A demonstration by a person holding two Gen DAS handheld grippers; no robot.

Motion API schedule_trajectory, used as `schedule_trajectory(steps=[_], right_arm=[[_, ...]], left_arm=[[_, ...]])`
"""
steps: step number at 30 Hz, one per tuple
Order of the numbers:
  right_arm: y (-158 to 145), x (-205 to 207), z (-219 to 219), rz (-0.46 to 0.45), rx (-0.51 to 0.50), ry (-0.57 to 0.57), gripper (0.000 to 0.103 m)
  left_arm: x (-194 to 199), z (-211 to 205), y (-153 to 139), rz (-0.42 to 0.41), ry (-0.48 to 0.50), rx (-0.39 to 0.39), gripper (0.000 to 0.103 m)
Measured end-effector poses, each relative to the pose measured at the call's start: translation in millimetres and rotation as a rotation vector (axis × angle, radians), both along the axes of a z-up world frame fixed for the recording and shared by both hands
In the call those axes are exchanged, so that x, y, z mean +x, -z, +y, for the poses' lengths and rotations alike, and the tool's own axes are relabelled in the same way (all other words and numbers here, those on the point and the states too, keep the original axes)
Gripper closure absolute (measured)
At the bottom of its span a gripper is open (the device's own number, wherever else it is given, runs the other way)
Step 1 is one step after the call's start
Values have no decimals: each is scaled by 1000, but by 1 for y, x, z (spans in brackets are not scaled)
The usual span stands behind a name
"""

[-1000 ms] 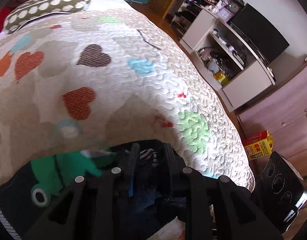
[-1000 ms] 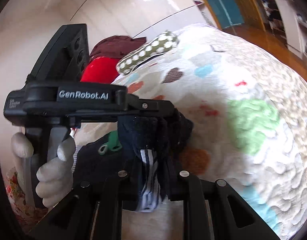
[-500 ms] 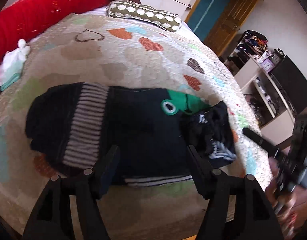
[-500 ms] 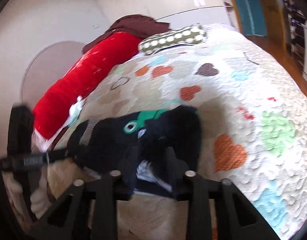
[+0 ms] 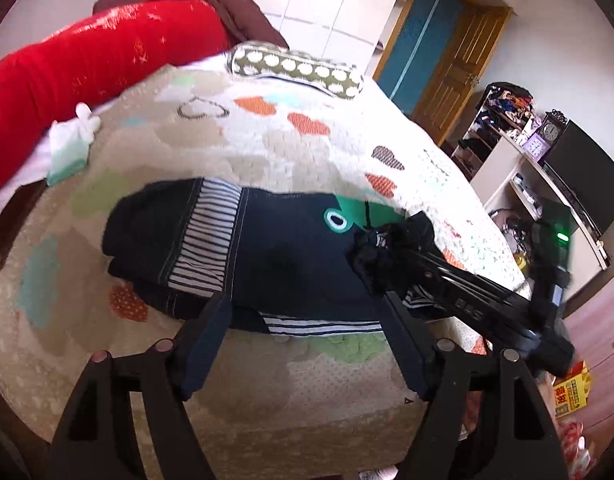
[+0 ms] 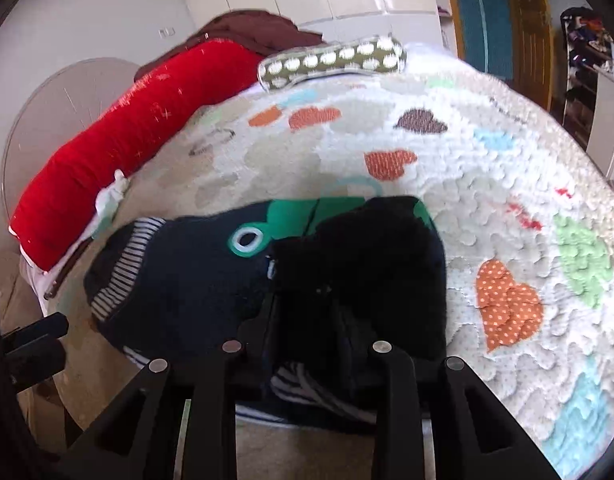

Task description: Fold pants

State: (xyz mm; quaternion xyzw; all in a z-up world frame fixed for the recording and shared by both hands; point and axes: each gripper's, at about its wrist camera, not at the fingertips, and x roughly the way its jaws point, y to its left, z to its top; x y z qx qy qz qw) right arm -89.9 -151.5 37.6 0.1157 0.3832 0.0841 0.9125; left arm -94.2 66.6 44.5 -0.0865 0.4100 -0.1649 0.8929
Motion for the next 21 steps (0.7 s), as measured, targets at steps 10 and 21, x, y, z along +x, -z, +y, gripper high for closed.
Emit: schedule_trajectory(steps=[10, 21], right_arm=[[-33, -67, -5, -155, -46, 108, 42], [-19, -61, -18, -62, -2, 144, 41]], left_arm=[[-29, 8, -38, -182, -113, -9, 11], [-40, 27, -47, -282, -305, 35, 8]])
